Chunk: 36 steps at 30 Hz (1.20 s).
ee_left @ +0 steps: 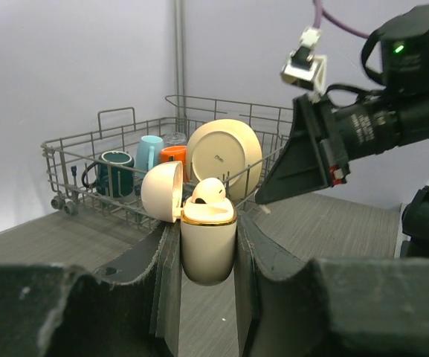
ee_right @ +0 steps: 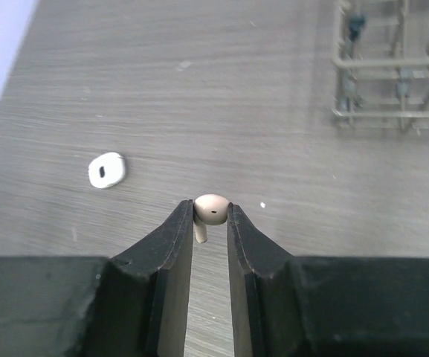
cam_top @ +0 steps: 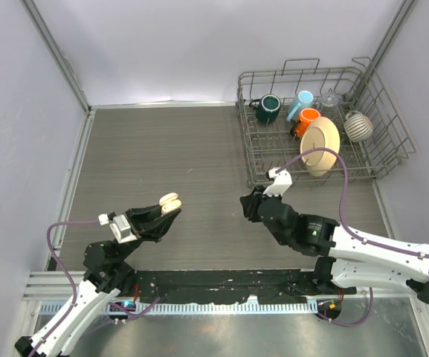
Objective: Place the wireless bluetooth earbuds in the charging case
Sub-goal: Pick up the earbud from the center of the board, then place the earbud in the charging case.
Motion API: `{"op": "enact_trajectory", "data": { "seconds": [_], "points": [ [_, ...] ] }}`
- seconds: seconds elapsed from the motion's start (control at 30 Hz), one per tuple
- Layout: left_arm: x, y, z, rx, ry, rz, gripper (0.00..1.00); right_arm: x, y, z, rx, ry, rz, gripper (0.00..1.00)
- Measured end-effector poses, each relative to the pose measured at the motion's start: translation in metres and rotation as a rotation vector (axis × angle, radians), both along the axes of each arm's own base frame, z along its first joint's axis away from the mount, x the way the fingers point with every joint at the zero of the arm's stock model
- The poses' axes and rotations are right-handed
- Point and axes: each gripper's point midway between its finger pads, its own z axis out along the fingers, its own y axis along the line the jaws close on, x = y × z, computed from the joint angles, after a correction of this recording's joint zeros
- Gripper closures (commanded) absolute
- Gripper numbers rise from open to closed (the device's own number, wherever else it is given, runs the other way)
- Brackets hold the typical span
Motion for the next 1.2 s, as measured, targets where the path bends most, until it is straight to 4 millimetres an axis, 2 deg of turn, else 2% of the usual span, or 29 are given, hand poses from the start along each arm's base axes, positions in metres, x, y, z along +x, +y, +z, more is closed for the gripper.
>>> {"op": "enact_trajectory", "data": {
  "seconds": [0.33,0.43,0.6,0.7,0.8,1.2],
  "points": [
    [0.008,-0.008,-0.007,0.014,0.047,-0.012,1.00,-0.028,0.047,0.104,0.105,-0.395,0.169,0.99],
    [0.012,-0.012,-0.012,0.020,0.076,-0.025,1.00,-0.038,0.056,0.129,0.159,-0.481,0.194,0.99],
    [0.014,-0.017,-0.012,0.015,0.089,-0.043,1.00,-0.055,0.073,0.155,0.214,-0.588,0.245,0.99],
    [0.013,-0.018,-0.009,0.006,0.079,-0.050,1.00,-0.063,0.084,0.163,0.229,-0.632,0.278,0.99],
    [0.012,-0.018,-0.006,0.001,0.067,-0.059,1.00,-0.068,0.096,0.162,0.224,-0.662,0.306,0.99],
    [0.000,-0.023,0.001,-0.002,0.033,-0.121,1.00,-0.075,0.141,0.142,0.174,-0.719,0.368,0.99]
  ]
}}
